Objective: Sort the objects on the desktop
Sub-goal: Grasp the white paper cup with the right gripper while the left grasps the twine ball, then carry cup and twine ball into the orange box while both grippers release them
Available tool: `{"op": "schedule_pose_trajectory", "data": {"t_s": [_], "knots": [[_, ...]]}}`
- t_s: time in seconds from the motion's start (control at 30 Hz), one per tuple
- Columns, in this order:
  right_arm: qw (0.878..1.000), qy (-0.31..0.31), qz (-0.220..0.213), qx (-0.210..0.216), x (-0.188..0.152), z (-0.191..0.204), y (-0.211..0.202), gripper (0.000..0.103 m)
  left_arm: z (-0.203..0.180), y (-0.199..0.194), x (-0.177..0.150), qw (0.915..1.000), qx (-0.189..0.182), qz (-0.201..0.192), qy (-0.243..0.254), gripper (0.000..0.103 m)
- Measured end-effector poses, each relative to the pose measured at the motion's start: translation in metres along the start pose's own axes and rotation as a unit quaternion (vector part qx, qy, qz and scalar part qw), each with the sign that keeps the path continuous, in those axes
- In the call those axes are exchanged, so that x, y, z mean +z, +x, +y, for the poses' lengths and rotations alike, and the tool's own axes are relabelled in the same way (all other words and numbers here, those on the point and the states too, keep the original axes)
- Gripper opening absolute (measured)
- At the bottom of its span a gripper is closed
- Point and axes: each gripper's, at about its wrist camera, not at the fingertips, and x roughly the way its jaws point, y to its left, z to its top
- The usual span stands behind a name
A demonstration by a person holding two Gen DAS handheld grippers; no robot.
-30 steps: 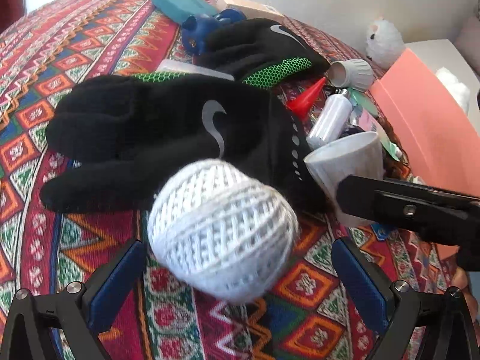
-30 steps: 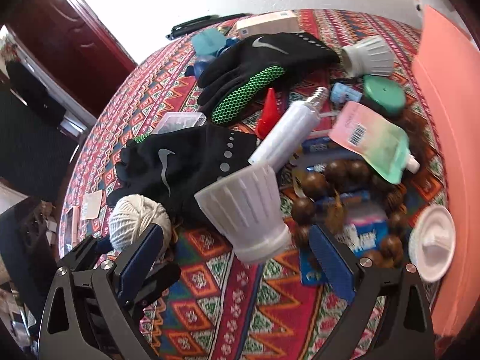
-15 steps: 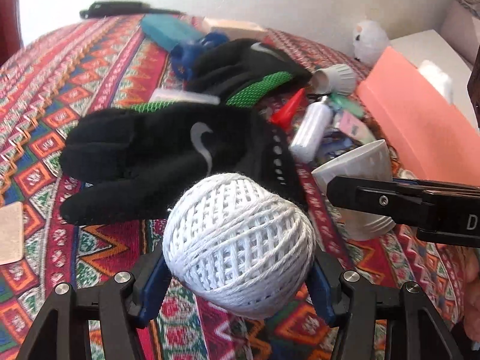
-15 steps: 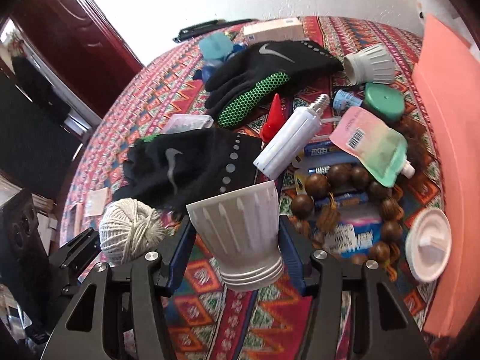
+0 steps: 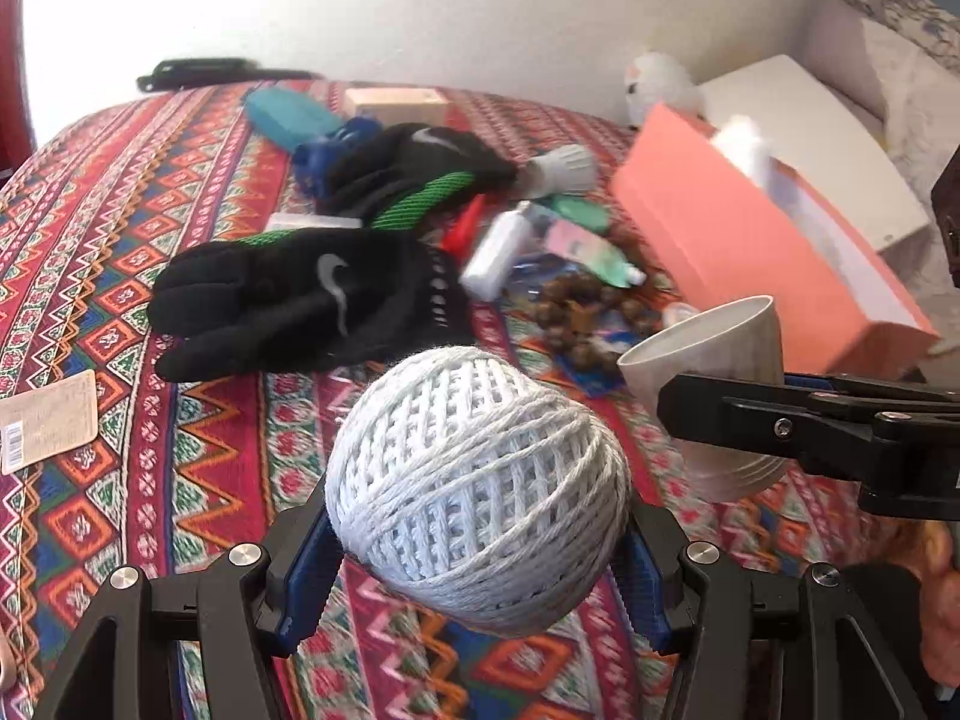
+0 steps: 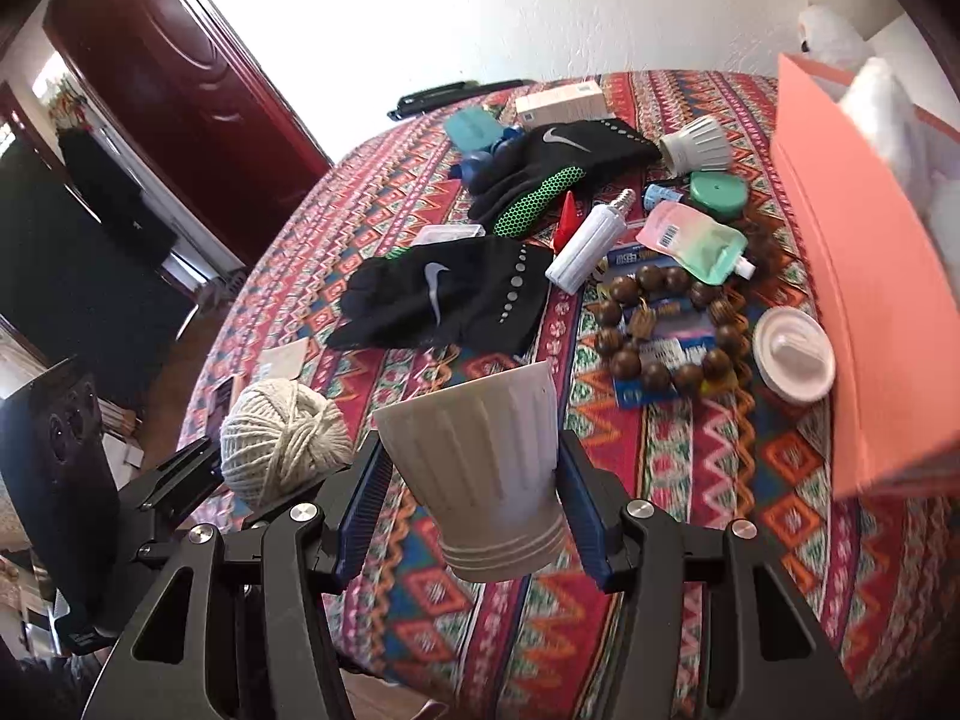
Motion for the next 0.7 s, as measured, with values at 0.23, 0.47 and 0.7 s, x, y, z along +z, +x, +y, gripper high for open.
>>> {"op": "schedule_pose_trajectory", "data": {"t_s": [0.23, 0.47, 0.7], "knots": [[1.000, 0.006, -0.020, -0.004, -0.031, 0.005, -0.048, 0.058, -0.035, -0.030, -0.013, 0.9991, -0.028, -0.007, 0.030, 0.066], [0.998, 0.029, -0.044, -0.022, -0.067, -0.010, -0.098, 0.058, -0.081, -0.049, -0.024, 0.9956, -0.056, -0.009, 0.075, 0.066], [0.993, 0.084, -0.073, -0.043, -0.097, -0.051, -0.144, 0.058, -0.136, -0.051, -0.029, 0.9880, -0.094, 0.000, 0.123, 0.066]]}}
